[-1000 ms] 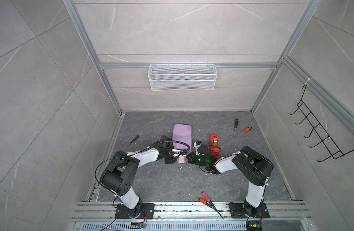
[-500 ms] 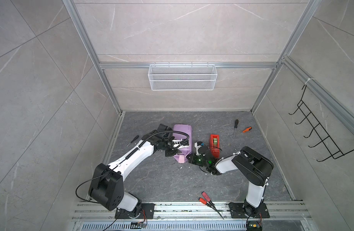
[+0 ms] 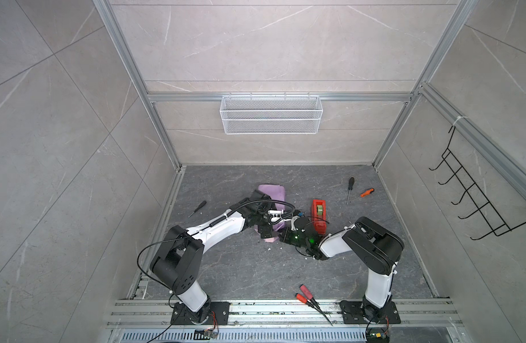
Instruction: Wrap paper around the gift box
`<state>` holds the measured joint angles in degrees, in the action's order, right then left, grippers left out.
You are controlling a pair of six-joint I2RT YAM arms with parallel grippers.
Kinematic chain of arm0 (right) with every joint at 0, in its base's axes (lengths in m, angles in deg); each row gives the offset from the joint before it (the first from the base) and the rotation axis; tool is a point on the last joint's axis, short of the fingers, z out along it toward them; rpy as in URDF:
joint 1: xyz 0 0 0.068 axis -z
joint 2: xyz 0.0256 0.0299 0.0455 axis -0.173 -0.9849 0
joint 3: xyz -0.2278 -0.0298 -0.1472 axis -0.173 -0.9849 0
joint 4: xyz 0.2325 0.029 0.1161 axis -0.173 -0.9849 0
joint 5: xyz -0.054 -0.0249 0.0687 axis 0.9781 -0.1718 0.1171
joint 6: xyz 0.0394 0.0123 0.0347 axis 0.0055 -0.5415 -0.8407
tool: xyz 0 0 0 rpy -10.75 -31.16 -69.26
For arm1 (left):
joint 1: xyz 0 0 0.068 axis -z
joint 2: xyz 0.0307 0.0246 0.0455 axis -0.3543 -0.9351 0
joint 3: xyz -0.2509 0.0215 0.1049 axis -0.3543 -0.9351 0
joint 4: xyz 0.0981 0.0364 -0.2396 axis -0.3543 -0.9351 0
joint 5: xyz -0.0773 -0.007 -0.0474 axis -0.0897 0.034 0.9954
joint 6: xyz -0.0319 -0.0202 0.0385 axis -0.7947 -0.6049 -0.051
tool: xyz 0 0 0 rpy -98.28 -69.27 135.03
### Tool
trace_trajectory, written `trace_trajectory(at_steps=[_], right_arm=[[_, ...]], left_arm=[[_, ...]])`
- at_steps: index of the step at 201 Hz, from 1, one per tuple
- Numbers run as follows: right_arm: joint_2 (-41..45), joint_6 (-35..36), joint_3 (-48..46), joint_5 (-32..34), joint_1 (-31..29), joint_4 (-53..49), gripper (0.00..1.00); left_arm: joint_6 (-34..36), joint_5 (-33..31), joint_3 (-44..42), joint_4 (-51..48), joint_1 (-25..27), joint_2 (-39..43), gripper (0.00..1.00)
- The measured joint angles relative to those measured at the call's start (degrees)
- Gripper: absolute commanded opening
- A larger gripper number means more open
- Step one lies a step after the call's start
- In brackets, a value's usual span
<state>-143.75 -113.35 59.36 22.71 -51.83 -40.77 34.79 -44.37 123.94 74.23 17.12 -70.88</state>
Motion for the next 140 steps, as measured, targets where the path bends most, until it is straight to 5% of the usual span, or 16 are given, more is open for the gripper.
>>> trace_trajectory(at_steps=[60,140], right_arm=[[-0.1,0.0,0.0,-0.3,0.1,0.3,0.00],[-0.2,0.0,0.0,-0.6,0.3,0.4,0.00]], left_arm=[[-1.4,-5.7,-4.4,8.3,1.7,-2.4,0.95],[-1.4,-8.4,-6.2,14.4,1.7,-3.0,0.68]])
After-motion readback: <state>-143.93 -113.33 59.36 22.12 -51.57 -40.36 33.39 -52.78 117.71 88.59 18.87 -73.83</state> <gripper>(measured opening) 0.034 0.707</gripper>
